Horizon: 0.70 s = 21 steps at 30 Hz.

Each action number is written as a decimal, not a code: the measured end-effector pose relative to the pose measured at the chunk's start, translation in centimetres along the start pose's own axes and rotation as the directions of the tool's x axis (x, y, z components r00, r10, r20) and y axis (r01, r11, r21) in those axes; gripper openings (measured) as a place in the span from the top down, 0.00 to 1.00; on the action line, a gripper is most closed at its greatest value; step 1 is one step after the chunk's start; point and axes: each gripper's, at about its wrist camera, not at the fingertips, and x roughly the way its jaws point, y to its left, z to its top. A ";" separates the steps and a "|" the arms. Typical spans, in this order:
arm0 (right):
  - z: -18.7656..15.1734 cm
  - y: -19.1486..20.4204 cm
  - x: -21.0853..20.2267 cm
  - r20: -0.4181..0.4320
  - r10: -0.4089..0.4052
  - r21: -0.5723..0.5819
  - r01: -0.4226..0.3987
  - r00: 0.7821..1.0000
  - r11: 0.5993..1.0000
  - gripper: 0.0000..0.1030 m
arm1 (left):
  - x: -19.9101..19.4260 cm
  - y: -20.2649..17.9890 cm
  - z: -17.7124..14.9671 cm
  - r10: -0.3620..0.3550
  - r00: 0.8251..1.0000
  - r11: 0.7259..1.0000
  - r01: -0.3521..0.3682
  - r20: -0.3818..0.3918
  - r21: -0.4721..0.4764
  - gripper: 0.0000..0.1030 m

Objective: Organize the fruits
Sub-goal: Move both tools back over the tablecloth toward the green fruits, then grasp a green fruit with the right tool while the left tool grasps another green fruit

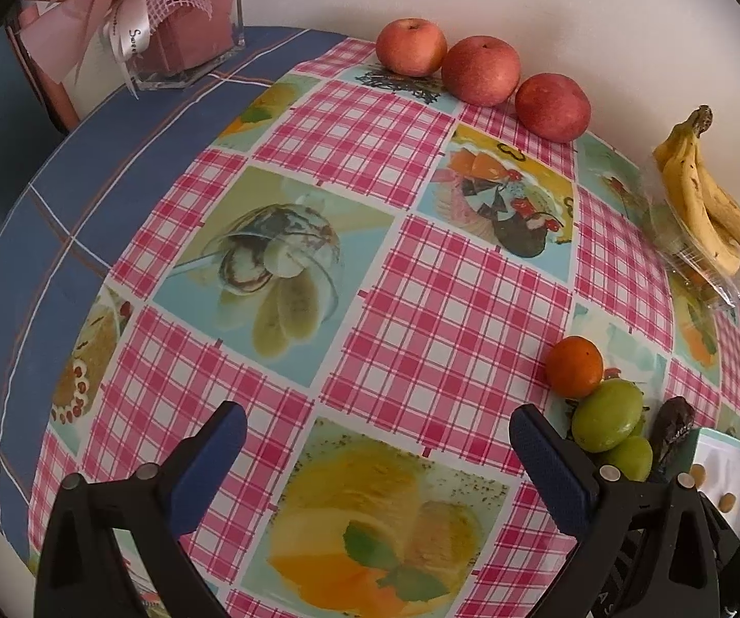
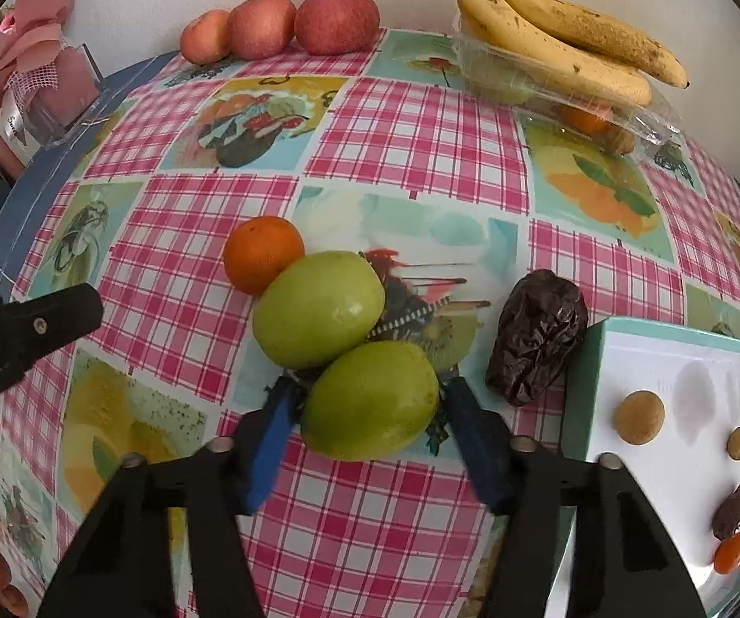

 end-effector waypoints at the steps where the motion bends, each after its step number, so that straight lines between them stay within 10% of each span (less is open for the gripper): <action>1: 0.1 0.1 0.0 0.001 0.004 0.001 -0.004 1.000 1.000 0.48 | -0.1 0.0 0.0 -0.001 1.000 1.000 0.001 0.001 0.000 0.00; 21: 0.2 -1.6 -3.1 0.059 0.043 0.026 -0.045 0.997 0.999 0.50 | -0.8 -0.8 -0.1 -0.068 0.997 0.998 0.068 0.033 -0.005 0.00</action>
